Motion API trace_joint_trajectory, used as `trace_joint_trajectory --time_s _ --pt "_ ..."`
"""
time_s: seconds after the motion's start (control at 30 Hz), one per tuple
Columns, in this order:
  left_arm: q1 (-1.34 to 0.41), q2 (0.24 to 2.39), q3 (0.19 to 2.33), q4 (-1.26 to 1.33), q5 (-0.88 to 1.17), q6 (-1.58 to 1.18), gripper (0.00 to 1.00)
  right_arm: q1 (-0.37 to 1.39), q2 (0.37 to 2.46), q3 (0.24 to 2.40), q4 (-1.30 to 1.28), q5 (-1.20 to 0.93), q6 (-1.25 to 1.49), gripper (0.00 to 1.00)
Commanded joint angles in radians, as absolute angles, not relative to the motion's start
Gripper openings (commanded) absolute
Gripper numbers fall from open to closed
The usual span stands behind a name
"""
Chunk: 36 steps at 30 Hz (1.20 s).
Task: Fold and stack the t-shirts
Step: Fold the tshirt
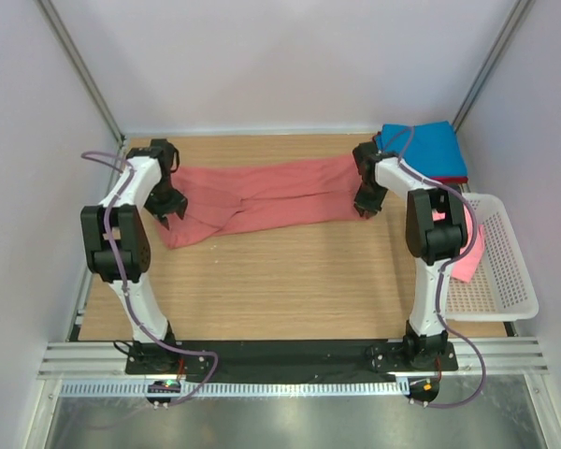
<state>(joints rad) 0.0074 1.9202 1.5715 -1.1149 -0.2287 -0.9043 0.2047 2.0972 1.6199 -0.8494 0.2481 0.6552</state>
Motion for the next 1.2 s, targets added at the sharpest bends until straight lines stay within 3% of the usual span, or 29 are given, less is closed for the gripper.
trace_joint_trajectory --time_s 0.0,0.2,0.37,0.67,0.83,1.03,1.17 --pt "0.038 1.925 1.644 -1.150 -0.290 -0.881 0.52 0.203 2.039 1.508 -0.801 0.296 0.653 0.28" --pt "0.058 1.947 1.750 -1.157 -0.305 -0.769 0.58 0.202 2.000 1.440 -0.798 0.318 0.669 0.28" --pt "0.038 1.878 1.685 -1.007 -0.042 -0.698 0.60 0.207 1.953 1.480 -0.859 0.285 0.690 0.29" --pt "-0.040 1.913 1.463 -0.730 0.270 -0.942 0.63 0.282 1.771 1.526 -0.973 0.264 0.684 0.33" --pt "-0.095 1.968 1.480 -0.712 0.246 -0.997 0.63 0.282 1.690 1.463 -0.948 0.255 0.661 0.33" --pt "-0.143 1.987 1.486 -0.810 0.121 -1.038 0.63 0.278 1.703 1.543 -0.988 0.245 0.638 0.34" --pt "-0.156 1.977 1.480 -0.839 0.068 -1.043 0.58 0.279 1.715 1.581 -0.986 0.219 0.641 0.34"
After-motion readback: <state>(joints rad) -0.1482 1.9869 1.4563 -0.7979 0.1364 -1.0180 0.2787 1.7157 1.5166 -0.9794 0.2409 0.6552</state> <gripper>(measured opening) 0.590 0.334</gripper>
